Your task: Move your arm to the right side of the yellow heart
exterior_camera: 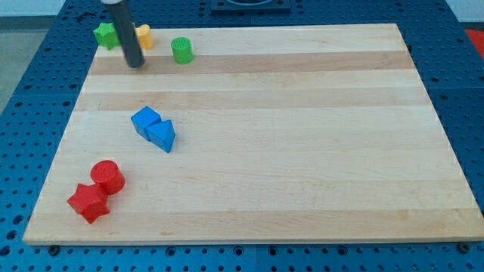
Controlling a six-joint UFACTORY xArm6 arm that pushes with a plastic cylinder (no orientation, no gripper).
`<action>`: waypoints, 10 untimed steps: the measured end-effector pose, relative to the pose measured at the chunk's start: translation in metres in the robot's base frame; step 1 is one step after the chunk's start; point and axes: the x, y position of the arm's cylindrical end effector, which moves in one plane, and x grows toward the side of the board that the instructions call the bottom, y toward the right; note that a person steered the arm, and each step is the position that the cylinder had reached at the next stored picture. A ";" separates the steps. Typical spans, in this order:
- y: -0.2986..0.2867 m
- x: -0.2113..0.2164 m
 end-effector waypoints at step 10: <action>0.246 -0.091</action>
